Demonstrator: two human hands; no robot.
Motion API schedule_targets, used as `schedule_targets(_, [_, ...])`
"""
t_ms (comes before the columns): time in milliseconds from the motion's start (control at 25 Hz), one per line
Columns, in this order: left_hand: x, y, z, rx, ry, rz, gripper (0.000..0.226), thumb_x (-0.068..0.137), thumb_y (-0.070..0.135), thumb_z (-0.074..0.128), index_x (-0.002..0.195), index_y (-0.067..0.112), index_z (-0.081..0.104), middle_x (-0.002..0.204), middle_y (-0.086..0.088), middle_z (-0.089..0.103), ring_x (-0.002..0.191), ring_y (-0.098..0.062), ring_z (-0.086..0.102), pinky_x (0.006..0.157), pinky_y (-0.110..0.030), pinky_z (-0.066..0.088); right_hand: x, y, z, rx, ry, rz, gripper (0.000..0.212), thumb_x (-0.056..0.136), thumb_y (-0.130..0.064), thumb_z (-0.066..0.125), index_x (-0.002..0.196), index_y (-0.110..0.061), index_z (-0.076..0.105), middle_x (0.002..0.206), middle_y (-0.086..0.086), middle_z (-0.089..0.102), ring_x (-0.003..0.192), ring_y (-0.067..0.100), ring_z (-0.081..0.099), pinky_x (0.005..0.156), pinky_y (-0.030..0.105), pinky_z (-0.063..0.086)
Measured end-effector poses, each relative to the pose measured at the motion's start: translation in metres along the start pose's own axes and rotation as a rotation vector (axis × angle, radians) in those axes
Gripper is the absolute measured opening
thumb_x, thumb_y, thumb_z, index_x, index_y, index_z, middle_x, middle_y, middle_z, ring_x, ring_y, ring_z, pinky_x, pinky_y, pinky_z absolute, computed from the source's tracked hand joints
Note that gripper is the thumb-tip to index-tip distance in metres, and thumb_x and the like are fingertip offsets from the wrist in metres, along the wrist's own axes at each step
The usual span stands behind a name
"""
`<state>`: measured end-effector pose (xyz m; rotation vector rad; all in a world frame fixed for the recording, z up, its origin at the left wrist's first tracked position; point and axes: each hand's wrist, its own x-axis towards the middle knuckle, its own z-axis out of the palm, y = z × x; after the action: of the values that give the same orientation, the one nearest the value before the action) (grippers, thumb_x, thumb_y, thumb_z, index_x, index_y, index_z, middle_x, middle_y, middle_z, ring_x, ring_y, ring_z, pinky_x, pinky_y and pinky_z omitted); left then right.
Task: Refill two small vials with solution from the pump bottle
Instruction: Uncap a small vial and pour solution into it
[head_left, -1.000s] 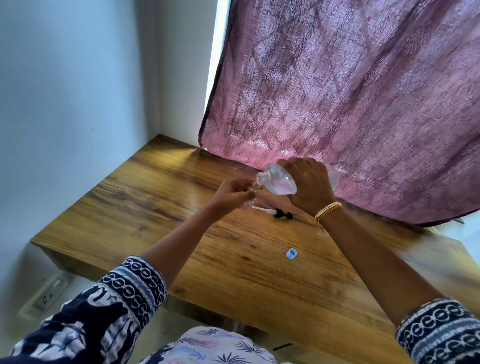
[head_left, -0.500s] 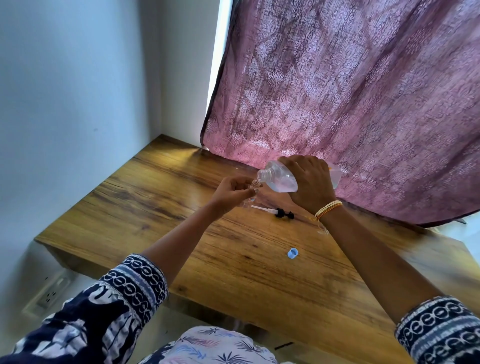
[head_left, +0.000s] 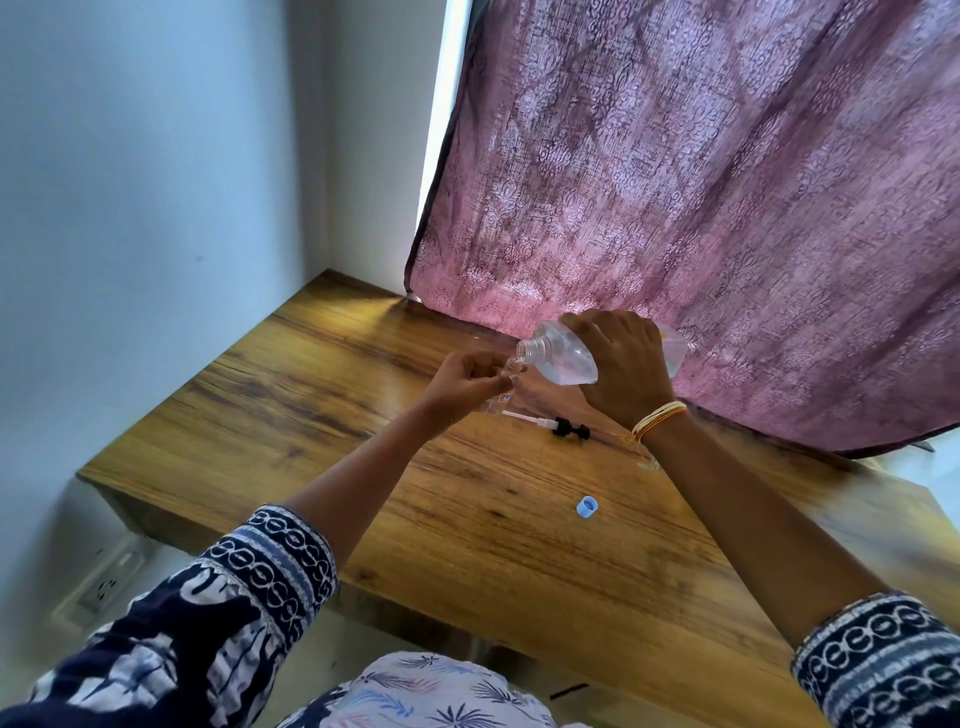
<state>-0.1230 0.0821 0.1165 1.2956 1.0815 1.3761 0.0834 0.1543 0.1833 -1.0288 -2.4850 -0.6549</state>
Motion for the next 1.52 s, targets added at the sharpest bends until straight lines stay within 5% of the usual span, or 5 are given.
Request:
schedule_targets(360, [-0.0002, 0.0005, -0.0003, -0.02, -0.004, 0.012, 0.029, 0.086, 0.0, 0.066, 0.114, -0.005, 0.065, 0.091, -0.018, 0.067, 0.082, -0.022, 0.058, 0.064, -0.027, 0.048, 0.0019, -0.0003, -0.0058, -0.015, 0.01, 0.004, 0.063, 0.064, -0.016, 0.073, 0.124, -0.021, 0.054, 0.116, 0.007, 0.063, 0.101, 0.036, 0.058, 0.084, 0.047, 0.045])
schedule_targets(600, [-0.0021, 0.0021, -0.0026, -0.004, -0.018, 0.027, 0.03, 0.086, 0.0, 0.065, 0.115, -0.007, 0.064, 0.086, -0.01, 0.07, 0.071, -0.001, 0.066, 0.064, -0.016, 0.054, 0.0011, -0.0003, -0.0062, -0.024, 0.007, -0.005, 0.063, 0.065, -0.017, 0.071, 0.126, -0.024, 0.051, 0.118, 0.005, 0.062, 0.103, 0.034, 0.057, 0.085, 0.047, 0.045])
schedule_targets(840, [-0.0034, 0.0018, -0.0037, 0.012, -0.001, 0.038, 0.028, 0.085, 0.004, 0.069, 0.111, -0.005, 0.067, 0.09, -0.021, 0.066, 0.078, -0.022, 0.058, 0.062, -0.026, 0.05, -0.0008, -0.0007, -0.005, -0.025, 0.021, -0.007, 0.062, 0.068, -0.018, 0.069, 0.124, -0.026, 0.046, 0.117, 0.004, 0.062, 0.102, 0.034, 0.057, 0.084, 0.047, 0.044])
schedule_targets(1040, [-0.0043, 0.0, -0.0036, 0.02, 0.0, 0.034, 0.029, 0.085, 0.002, 0.068, 0.112, -0.007, 0.066, 0.087, -0.016, 0.067, 0.069, -0.01, 0.061, 0.057, -0.016, 0.051, -0.001, -0.0008, -0.0058, -0.023, 0.029, -0.008, 0.063, 0.067, -0.018, 0.07, 0.124, -0.027, 0.044, 0.116, 0.005, 0.062, 0.101, 0.034, 0.058, 0.084, 0.048, 0.045])
schedule_targets(1520, [-0.0021, -0.0006, -0.0054, 0.007, -0.019, 0.036, 0.028, 0.086, 0.005, 0.068, 0.113, -0.004, 0.066, 0.092, -0.019, 0.069, 0.077, -0.015, 0.064, 0.06, -0.017, 0.053, 0.0022, -0.0009, -0.006, -0.037, 0.018, -0.016, 0.068, 0.065, -0.018, 0.074, 0.124, -0.026, 0.042, 0.116, 0.007, 0.063, 0.102, 0.034, 0.058, 0.085, 0.047, 0.046])
